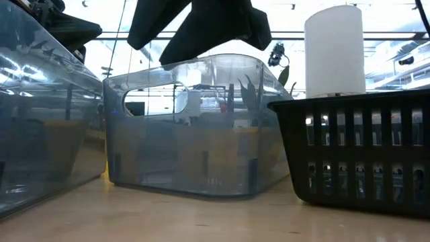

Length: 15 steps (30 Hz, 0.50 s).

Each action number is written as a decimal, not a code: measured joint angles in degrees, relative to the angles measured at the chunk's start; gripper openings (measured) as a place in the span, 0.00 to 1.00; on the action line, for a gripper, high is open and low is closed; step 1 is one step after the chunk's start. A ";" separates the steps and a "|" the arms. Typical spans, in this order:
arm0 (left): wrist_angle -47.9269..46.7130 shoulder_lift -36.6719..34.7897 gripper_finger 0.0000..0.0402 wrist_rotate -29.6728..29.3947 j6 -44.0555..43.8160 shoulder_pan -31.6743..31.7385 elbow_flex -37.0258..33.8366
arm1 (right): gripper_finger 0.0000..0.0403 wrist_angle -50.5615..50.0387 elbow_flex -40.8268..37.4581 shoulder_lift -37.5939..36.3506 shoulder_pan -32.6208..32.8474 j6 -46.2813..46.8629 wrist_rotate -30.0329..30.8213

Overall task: Stack baskets on shelf by color
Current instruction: Stack the middle transparent black bin into the right transparent black bin

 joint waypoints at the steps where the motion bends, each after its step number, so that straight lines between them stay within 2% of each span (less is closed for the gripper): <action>1: 0.00 0.00 0.10 0.00 0.00 0.00 0.00 | 0.39 0.35 -0.29 -0.01 0.07 0.09 0.09; 15: 0.00 0.00 0.09 -0.01 0.00 -0.01 0.00 | 0.39 7.22 -7.62 -0.09 0.06 1.47 -2.43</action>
